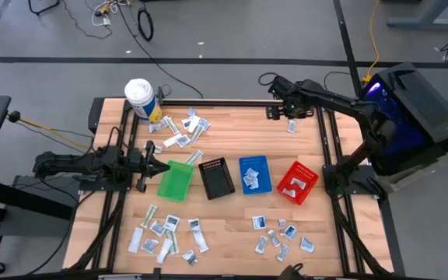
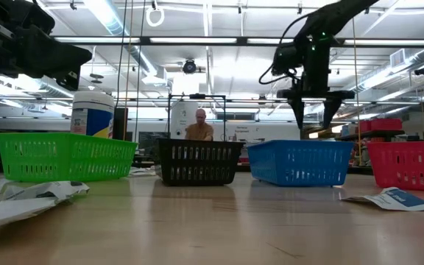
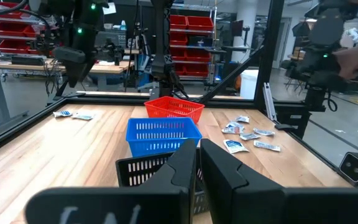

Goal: Pick & Place First Aid Supplies
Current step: Put the ointment pack into the red basket

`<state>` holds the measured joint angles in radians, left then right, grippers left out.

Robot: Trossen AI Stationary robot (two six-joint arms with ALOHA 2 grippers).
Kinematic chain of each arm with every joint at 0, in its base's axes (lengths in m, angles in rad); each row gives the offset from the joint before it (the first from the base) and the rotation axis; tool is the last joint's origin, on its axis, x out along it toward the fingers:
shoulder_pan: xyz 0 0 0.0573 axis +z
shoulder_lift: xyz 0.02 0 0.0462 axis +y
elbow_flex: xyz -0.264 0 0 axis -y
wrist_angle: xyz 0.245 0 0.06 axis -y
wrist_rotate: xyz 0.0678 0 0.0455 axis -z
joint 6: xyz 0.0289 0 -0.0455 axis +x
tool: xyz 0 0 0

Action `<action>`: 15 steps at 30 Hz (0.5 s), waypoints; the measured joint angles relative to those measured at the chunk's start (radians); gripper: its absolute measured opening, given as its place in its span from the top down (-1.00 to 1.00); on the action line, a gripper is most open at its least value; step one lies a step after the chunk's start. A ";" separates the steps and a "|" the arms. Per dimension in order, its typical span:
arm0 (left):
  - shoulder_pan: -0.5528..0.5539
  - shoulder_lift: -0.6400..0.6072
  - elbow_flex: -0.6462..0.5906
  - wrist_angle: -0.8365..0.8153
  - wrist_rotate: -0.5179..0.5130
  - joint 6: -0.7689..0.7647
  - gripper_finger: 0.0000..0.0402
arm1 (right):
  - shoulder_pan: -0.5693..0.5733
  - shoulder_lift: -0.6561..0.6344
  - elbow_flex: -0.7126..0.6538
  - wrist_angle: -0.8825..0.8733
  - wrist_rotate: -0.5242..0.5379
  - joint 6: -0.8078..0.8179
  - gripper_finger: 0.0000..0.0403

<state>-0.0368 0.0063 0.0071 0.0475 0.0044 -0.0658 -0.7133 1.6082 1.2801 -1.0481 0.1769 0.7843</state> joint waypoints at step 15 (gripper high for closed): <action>0.000 0.000 0.000 0.000 0.000 0.000 0.84 | -0.106 0.019 -0.141 0.144 0.015 0.081 -0.58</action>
<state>-0.0368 0.0061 0.0071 0.0475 0.0044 -0.0658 -0.8189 1.6272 1.1393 -0.9039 0.1924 0.8653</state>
